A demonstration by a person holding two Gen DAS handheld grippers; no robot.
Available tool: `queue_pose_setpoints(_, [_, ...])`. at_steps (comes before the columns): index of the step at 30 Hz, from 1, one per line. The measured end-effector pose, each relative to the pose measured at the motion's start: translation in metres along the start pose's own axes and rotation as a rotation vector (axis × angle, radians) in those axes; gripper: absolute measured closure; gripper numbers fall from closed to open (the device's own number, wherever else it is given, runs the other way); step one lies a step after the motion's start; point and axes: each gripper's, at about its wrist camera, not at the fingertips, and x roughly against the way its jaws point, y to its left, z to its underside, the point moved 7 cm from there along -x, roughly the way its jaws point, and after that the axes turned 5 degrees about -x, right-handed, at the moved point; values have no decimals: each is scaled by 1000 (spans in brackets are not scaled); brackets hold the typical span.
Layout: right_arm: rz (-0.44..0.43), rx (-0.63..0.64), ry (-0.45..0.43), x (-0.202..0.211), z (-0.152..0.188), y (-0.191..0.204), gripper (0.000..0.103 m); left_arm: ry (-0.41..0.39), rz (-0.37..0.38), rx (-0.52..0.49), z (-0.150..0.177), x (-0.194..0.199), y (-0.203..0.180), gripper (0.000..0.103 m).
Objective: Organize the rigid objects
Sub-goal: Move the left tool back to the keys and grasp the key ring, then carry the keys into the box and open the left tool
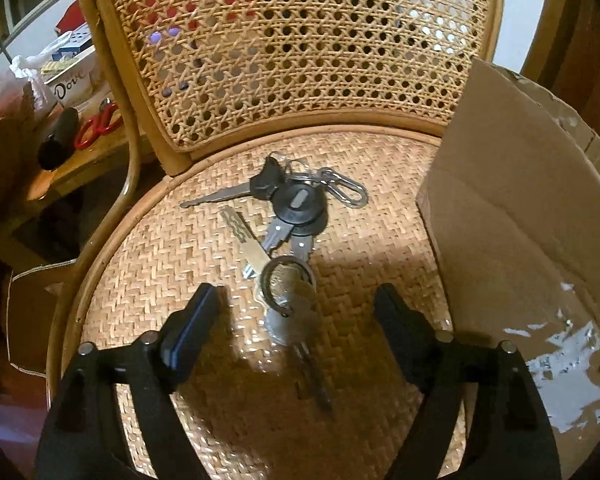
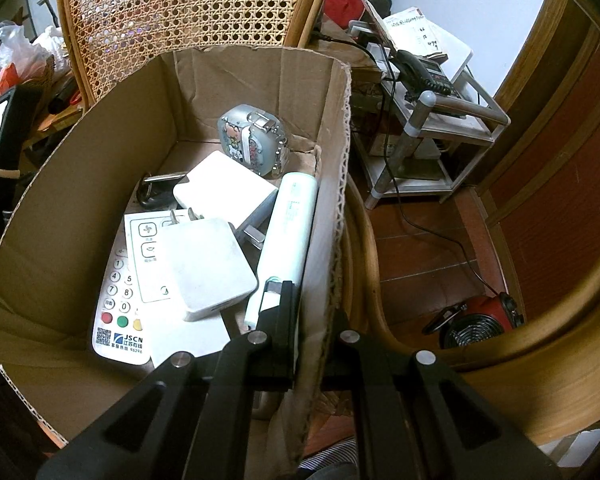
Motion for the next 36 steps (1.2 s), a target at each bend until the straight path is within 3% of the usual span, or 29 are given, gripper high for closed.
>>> queue_pose_setpoints(6, [0, 1, 1, -1, 0, -1, 94, -8, -3, 1, 0, 0, 2, 20])
queue_pose_setpoints(9, [0, 1, 1, 0, 0, 0, 94, -5, 0, 0, -1, 0, 3, 24])
queue_pose_setpoints(13, [0, 1, 1, 0, 0, 0, 93, -22, -4, -6, -2, 4, 4, 57])
queue_pose_setpoints(14, [0, 1, 1, -1, 0, -1, 93, -23, 2, -9, -2, 5, 3, 71])
queue_pose_setpoints(15, [0, 1, 1, -1, 0, -1, 93, -21, 0, -14, -3, 6, 3, 72])
queue_pose_setpoints(25, [-1, 0, 1, -1, 0, -1, 93, -70, 45, -14, -13, 32, 0, 73])
queue_pose_setpoints(36, [-1, 0, 1, 0, -1, -1, 93, -230, 108, -85, -39, 116, -33, 73])
